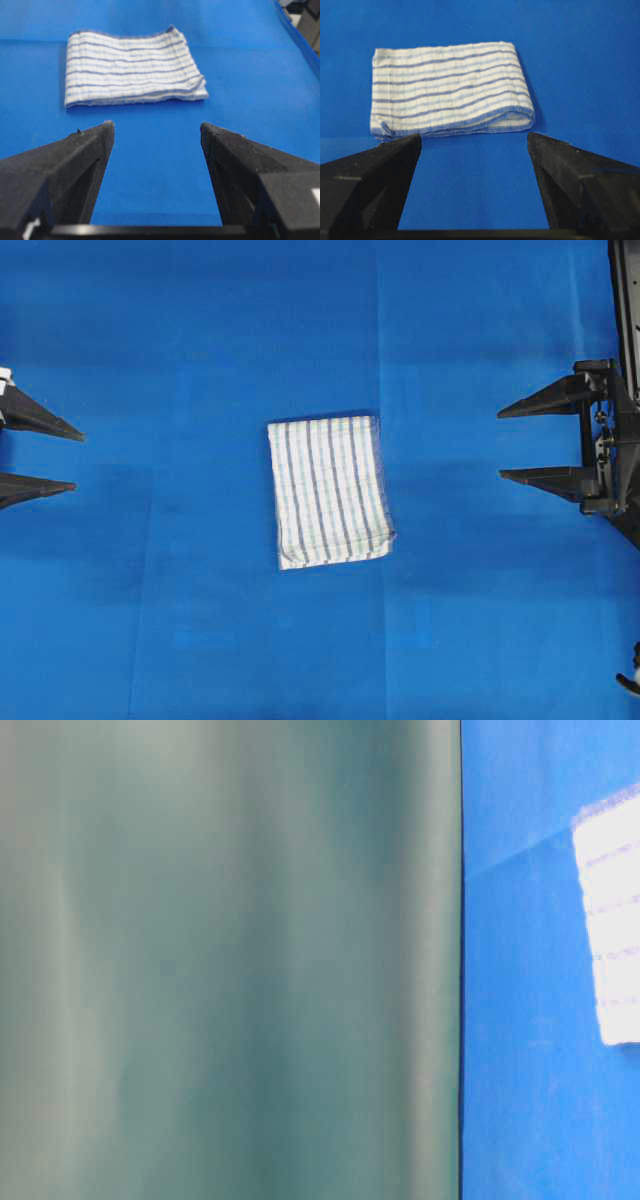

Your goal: Fold the blue towel.

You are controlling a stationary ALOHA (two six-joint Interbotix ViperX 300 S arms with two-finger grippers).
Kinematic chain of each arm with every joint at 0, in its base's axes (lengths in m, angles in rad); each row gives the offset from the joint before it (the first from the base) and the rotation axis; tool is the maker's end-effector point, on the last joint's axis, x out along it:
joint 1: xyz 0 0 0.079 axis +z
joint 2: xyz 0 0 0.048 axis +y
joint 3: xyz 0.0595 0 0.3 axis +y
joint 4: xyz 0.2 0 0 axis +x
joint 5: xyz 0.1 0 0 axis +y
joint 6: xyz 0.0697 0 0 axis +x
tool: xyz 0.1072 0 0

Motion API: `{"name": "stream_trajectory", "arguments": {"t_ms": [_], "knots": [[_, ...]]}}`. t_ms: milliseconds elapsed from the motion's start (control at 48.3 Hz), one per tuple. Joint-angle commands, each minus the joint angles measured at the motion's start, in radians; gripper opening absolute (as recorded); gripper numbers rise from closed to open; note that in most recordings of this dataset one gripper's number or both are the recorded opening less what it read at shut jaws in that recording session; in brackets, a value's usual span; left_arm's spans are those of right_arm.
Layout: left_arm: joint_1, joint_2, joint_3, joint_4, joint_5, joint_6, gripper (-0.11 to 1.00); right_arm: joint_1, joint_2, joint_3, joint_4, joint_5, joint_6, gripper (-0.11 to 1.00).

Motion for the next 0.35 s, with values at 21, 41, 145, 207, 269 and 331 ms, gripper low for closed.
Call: {"name": "stream_trajectory", "arguments": {"t_ms": [21, 41, 145, 207, 269, 331], "knots": [[0.000, 0.006, -0.009, 0.002, -0.008, 0.002, 0.64, -0.002, 0.005, -0.012, 0.002, -0.005, 0.002, 0.88], [0.002, 0.006, -0.009, 0.002, -0.008, 0.002, 0.64, -0.002, 0.006, -0.012, 0.000, -0.005, 0.002, 0.88], [0.002, 0.005, -0.009, 0.002, -0.008, 0.002, 0.64, -0.002, 0.005, -0.012, 0.000, -0.006, 0.002, 0.88], [0.000, 0.003, -0.009, -0.002, -0.008, 0.002, 0.64, -0.002, 0.005, -0.012, 0.000, -0.005, 0.002, 0.88], [0.000, 0.002, -0.009, 0.002, -0.008, 0.002, 0.64, -0.002, 0.006, -0.012, 0.000, -0.005, 0.002, 0.88], [0.002, -0.002, -0.011, -0.002, -0.006, 0.002, 0.64, -0.002, 0.006, -0.012, 0.000, -0.005, 0.002, 0.88]]}}
